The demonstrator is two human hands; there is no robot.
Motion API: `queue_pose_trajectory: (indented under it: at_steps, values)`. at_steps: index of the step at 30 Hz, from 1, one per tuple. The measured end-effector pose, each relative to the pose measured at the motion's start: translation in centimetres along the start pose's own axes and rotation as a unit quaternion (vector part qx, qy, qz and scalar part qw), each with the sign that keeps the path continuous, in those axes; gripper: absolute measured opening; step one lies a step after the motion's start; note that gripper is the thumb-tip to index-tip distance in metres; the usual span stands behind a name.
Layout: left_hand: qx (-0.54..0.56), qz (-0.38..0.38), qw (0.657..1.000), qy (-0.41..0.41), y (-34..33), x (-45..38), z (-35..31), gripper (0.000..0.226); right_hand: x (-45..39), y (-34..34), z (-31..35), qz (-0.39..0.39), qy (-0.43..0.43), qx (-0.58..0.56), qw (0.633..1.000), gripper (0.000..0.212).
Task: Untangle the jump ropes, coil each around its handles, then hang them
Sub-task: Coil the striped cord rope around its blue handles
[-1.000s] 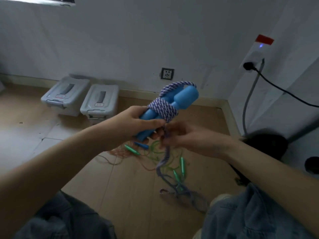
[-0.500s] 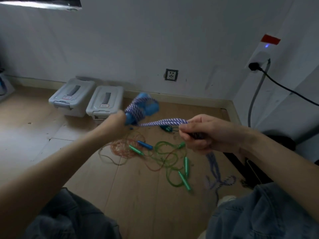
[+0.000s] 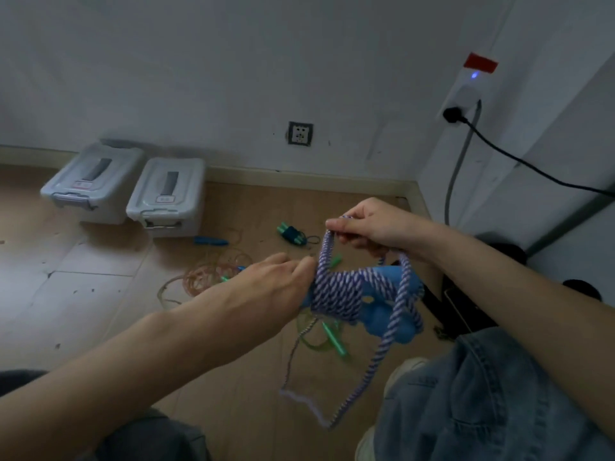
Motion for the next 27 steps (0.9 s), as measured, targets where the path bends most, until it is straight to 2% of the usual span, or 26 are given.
queue_pose_trajectory:
  at_steps: [2, 5, 8, 10, 12, 14, 16, 18, 20, 22, 24, 27]
  values:
    - [0.112, -0.006, 0.990, 0.085, 0.9, -0.1, 1.2, 0.043, 0.0, 0.6, -0.4, 0.005, -0.009, 0.034, 0.999, 0.035]
    - [0.139, -0.020, 0.989, 0.042, 1.7, -0.1, 1.8, 0.059, 0.4, 0.3, -0.8, 0.062, -0.052, 0.121, 0.989, 0.036]
    - [0.049, 0.013, 0.999, -0.004, 2.2, 0.2, 3.4, 0.057, 0.6, 1.2, -1.0, 0.053, -0.050, 0.145, 0.987, 0.042]
    - [-0.106, 0.047, 0.993, -0.036, 1.4, 0.5, 4.6, 0.071, 0.7, 2.0, -1.0, 0.015, -0.044, 0.140, 0.989, 0.041]
    - [-0.156, 0.078, 0.982, -0.077, 0.2, 0.9, 4.0, 0.085, 0.7, 2.5, -0.6, -0.023, -0.027, 0.172, 0.984, 0.042]
    - [-0.123, 0.079, 0.983, -0.113, -0.7, 0.8, 2.5, 0.083, 0.2, 2.7, -0.6, -0.053, -0.010, 0.198, 0.979, 0.042]
    - [-0.087, 0.038, 0.986, -0.134, -0.6, 0.6, 1.3, 0.073, -0.2, 2.7, -0.6, -0.067, 0.001, 0.223, 0.972, 0.043]
    - [0.008, -0.016, 0.996, -0.086, 1.0, 0.3, 2.0, 0.059, 0.0, 2.1, -0.5, -0.056, 0.001, 0.231, 0.971, 0.039]
    - [0.128, -0.040, 0.991, 0.007, 2.7, 0.2, 3.7, 0.047, 0.7, 1.7, -0.4, -0.032, 0.011, 0.121, 0.992, 0.031]
    - [0.219, -0.076, 0.970, 0.078, 4.2, 0.1, 5.4, 0.038, 1.7, 0.6, -0.4, 0.026, 0.023, -0.012, 0.999, 0.031]
    - [0.341, -0.107, 0.922, 0.152, 4.8, 0.5, 7.2, 0.035, 1.7, -1.0, -0.7, 0.098, 0.029, 0.026, 0.994, 0.040]
    - [0.577, -0.076, 0.780, 0.232, 3.2, 1.1, 7.9, 0.030, 1.4, -3.9, -0.4, 0.132, 0.069, -0.038, 0.988, 0.053]
Point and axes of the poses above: each hand's wrist, its own x-axis away from the middle knuckle, its own y-axis out of the back of the hand, z = x × y, the point moved 6 cm from there along -x, towards the middle knuckle, and after that the axes turned 4 degrees about z, right-handed, at the moved point
